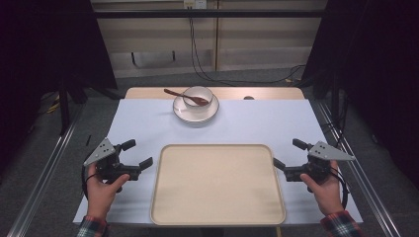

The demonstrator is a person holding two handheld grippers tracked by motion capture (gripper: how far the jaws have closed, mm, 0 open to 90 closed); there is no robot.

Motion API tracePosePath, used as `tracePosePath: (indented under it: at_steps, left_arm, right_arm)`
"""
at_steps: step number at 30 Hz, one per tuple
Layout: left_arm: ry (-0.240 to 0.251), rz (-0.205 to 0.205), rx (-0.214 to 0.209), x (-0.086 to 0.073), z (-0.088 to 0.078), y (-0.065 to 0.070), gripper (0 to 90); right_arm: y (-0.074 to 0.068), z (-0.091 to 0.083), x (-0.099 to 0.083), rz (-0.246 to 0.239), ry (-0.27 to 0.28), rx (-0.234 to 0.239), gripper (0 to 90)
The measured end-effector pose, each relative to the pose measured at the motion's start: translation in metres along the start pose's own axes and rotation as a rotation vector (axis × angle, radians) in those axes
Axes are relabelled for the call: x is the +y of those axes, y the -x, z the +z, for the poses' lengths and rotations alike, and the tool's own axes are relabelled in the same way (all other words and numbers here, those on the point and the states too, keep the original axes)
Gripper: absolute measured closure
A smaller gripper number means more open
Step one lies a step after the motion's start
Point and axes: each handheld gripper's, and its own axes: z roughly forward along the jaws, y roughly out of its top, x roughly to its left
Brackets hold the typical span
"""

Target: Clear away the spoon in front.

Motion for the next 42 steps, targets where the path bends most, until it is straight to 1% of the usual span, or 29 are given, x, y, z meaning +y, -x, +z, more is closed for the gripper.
tracePosePath:
  at_steps: [1, 2, 3, 4, 7, 8, 9, 10, 11, 12, 13, 15, 17, 19, 21, 22, 26, 29, 31, 32, 33, 35, 36, 37, 38, 39, 40, 41, 42]
  left_arm:
    - [0.002, -0.004, -0.001, 0.000, 0.001, 0.000, 0.0]
    - [-0.001, 0.011, -0.004, -0.001, 0.001, -0.001, 0.0]
    - [-0.001, 0.011, -0.004, -0.001, 0.001, -0.001, 0.0]
    - [0.006, -0.006, 0.005, -0.001, 0.003, 0.000, 0.0]
    - [-0.003, 0.002, 0.009, 0.000, 0.003, -0.001, 0.0]
    - [0.006, -0.011, -0.007, 0.000, 0.006, -0.001, 0.0]
    - [0.006, -0.011, -0.007, 0.000, 0.006, -0.001, 0.0]
    - [-0.002, -0.016, 0.003, 0.000, 0.007, 0.000, 0.0]
    - [-0.002, -0.016, -0.005, 0.000, 0.009, 0.000, 0.0]
    - [-0.015, -0.003, 0.001, 0.002, 0.013, 0.001, 0.0]
    - [-0.012, -0.005, -0.014, 0.003, 0.015, 0.001, 0.0]
    - [-0.017, -0.005, -0.011, 0.004, 0.018, 0.001, 0.0]
    - [-0.011, -0.026, -0.023, 0.006, 0.025, -0.001, 0.0]
    - [-0.010, -0.036, -0.019, 0.007, 0.028, -0.001, 0.0]
    - [-0.010, -0.057, -0.005, 0.008, 0.033, -0.003, 0.0]
    - [-0.020, -0.052, -0.003, 0.009, 0.036, -0.004, 0.0]
    - [-0.033, -0.032, 0.014, 0.011, 0.042, -0.008, 0.0]
    - [-0.018, -0.038, 0.016, 0.013, 0.044, -0.010, 0.1]
    - [-0.014, -0.045, 0.032, 0.015, 0.047, -0.012, 0.3]
    - [-0.001, -0.055, 0.026, 0.016, 0.050, -0.013, 0.5]
    - [-0.010, -0.039, 0.040, 0.018, 0.051, -0.014, 0.5]
    - [-0.015, -0.029, 0.030, 0.021, 0.055, -0.015, 1.1]
    - [-0.013, -0.020, 0.047, 0.023, 0.059, -0.015, 1.1]
    - [-0.013, -0.020, 0.047, 0.023, 0.059, -0.015, 1.2]
    - [0.009, -0.037, 0.040, 0.026, 0.065, -0.016, 1.2]
    - [0.009, -0.037, 0.040, 0.026, 0.065, -0.016, 1.3]
    - [-0.004, -0.019, 0.055, 0.029, 0.069, -0.017, 1.6]
    - [0.009, -0.037, 0.054, 0.029, 0.072, -0.016, 1.6]
    - [0.002, -0.038, 0.068, 0.031, 0.074, -0.016, 1.6]
  right_arm:
    - [-0.001, 0.000, 0.000, 0.002, -0.002, 0.000, 1.2]
    - [-0.001, 0.001, 0.000, -0.001, -0.003, 0.003, 1.4]
    - [-0.001, 0.001, 0.000, -0.001, -0.002, 0.005, 1.4]
    - [-0.002, 0.002, 0.000, 0.004, 0.000, 0.011, 1.5]
    - [-0.002, 0.002, 0.000, -0.001, -0.003, 0.010, 1.5]
    - [-0.002, 0.002, 0.000, -0.001, -0.007, 0.013, 1.5]
    - [-0.002, 0.002, 0.000, -0.001, -0.007, 0.013, 1.5]
    - [-0.002, 0.002, 0.000, -0.002, -0.007, 0.014, 1.5]
    - [-0.002, 0.002, 0.000, -0.007, -0.011, 0.014, 1.6]
    - [-0.002, 0.002, 0.000, -0.003, -0.007, 0.014, 1.6]
    - [-0.002, 0.002, 0.000, -0.006, -0.008, 0.017, 1.5]
    - [-0.001, 0.002, -0.001, -0.006, -0.011, 0.016, 1.6]
    - [-0.001, 0.002, -0.001, -0.003, -0.013, 0.014, 1.6]
    - [-0.002, 0.002, -0.002, 0.007, -0.018, 0.019, 1.6]
    - [-0.001, 0.003, -0.002, -0.003, -0.018, 0.021, 1.7]
    - [-0.002, 0.003, -0.002, 0.000, -0.017, 0.032, 1.8]
    - [-0.003, 0.004, -0.003, -0.002, -0.021, 0.032, 2.1]
    - [-0.003, 0.005, -0.003, 0.002, -0.020, 0.037, 2.1]
    - [-0.003, 0.005, -0.003, -0.001, -0.020, 0.035, 2.1]
    - [-0.003, 0.005, -0.003, -0.001, -0.022, 0.036, 2.2]
    - [-0.003, 0.005, -0.003, -0.001, -0.022, 0.036, 2.2]
    - [-0.004, 0.005, -0.003, -0.001, -0.023, 0.036, 2.2]
    - [-0.003, 0.005, -0.003, 0.000, -0.021, 0.035, 2.3]
    - [-0.003, 0.005, -0.003, 0.000, -0.019, 0.036, 2.3]
    - [-0.003, 0.005, -0.003, 0.002, -0.019, 0.036, 2.3]
    - [-0.003, 0.005, -0.003, 0.002, -0.019, 0.036, 2.3]
    - [-0.003, 0.005, -0.003, 0.002, -0.018, 0.038, 2.3]
    - [-0.003, 0.005, -0.003, 0.001, -0.018, 0.038, 2.3]
    - [-0.003, 0.005, -0.003, 0.002, -0.018, 0.038, 2.3]
